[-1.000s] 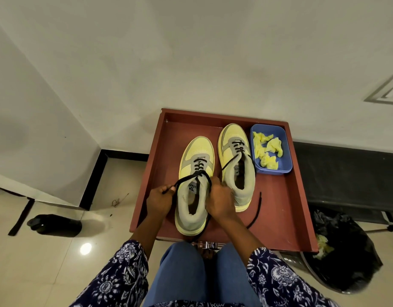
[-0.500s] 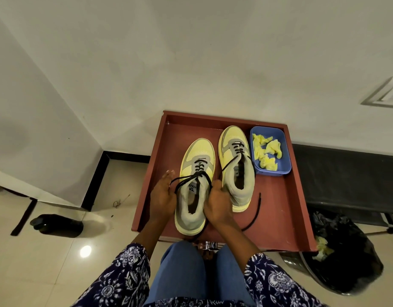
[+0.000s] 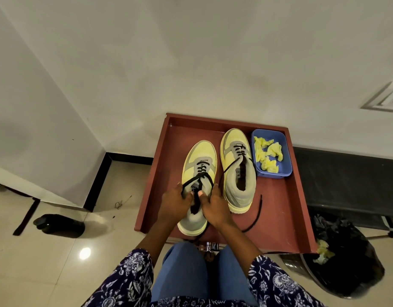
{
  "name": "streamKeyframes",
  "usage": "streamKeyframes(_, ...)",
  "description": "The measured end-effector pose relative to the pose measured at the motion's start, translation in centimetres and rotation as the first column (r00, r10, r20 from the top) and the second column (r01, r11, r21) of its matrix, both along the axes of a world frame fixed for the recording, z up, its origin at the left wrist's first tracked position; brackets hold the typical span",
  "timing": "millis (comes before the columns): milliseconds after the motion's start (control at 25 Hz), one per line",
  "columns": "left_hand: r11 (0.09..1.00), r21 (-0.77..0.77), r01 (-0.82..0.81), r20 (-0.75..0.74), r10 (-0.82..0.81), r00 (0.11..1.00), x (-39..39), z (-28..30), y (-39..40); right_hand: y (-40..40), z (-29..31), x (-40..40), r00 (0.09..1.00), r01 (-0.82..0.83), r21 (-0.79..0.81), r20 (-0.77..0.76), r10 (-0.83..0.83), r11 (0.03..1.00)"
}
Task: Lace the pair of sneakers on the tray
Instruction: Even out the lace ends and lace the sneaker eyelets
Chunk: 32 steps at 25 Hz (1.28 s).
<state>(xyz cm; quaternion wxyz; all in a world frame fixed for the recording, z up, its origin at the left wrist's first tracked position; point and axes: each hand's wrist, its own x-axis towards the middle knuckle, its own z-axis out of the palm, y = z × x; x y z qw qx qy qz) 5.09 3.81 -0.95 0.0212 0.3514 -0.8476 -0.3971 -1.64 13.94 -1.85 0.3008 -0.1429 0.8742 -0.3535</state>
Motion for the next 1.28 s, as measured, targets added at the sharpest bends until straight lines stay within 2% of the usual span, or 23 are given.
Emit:
streamKeyframes(120, 0.996, 0.018, -0.087, 0.069, 0.086, 0.994, -0.3, -0.2, 0.4, 0.2, -0.1, -0.1, 0.999, 0.018, 0.001, 0.027, -0.018, 1.0)
streamKeyframes(320, 0.985, 0.023, -0.171, 0.007, 0.171, 0.985, -0.3, -0.2, 0.8, 0.2, 0.2, -0.2, 0.996, 0.084, -0.014, -0.002, -0.084, 0.996)
streamKeyframes(560, 0.967, 0.048, -0.249, -0.013, 0.25, 0.968, -0.5, -0.2, -0.1, -1.0, 0.2, -0.4, 0.992, 0.09, -0.028, -0.088, -0.092, 0.996)
streamKeyframes(920, 0.953, 0.023, -0.303, -0.082, 0.304, 0.949, -1.7, 0.2, -3.2, -4.7, 1.4, -2.2, 0.994, 0.004, -0.061, -0.109, -0.01, 0.998)
streamKeyframes(1080, 0.956, -0.074, -0.285, -0.066, 0.28, 0.958, -2.4, 0.6, -5.1, -6.9, 1.0, -2.9, 0.997, -0.012, -0.076, -0.076, 0.007, 0.997)
streamKeyframes(1280, 0.957, -0.081, -0.278, -0.046, 0.275, 0.96, -3.0, 0.2, -6.4, -8.2, 0.5, -3.3, 0.997, -0.028, -0.056, -0.079, 0.024, 0.998)
